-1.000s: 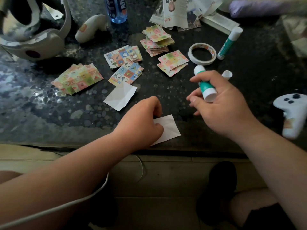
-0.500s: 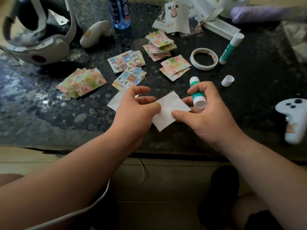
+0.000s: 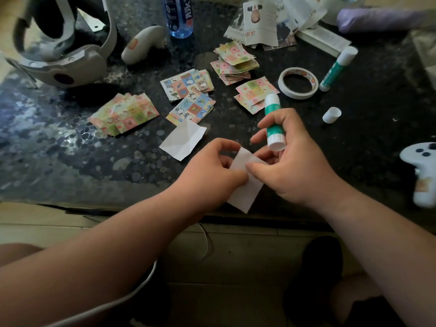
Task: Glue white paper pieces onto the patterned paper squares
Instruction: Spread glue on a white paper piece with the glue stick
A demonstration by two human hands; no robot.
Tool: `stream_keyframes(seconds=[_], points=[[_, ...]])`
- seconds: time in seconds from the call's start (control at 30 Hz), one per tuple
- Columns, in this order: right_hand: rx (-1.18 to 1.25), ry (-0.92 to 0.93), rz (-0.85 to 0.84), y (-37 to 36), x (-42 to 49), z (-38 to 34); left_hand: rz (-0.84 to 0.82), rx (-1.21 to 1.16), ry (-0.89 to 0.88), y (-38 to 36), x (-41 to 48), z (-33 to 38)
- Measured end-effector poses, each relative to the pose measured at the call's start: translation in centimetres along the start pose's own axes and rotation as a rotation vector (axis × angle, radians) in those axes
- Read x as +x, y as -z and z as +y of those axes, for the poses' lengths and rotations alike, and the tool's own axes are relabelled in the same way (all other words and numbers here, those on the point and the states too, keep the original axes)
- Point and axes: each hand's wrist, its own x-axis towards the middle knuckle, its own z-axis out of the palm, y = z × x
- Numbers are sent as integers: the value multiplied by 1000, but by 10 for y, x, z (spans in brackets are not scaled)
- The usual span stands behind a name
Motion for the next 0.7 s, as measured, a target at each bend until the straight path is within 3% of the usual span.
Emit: stream_keyframes(seconds=[0.13,0.23,0.4,0.7], points=[[44,-58,69,2,2,3,139,-360,65,0,5,-2],[63,-80,53,-2,0,4,133,-437,71,-1,6,-3],[3,-63,57,-5,0,6,165,-59,-35,-2,7,-11],[-177,-64,-17,-11,-1,16,229,326,-181,2,12,-16]])
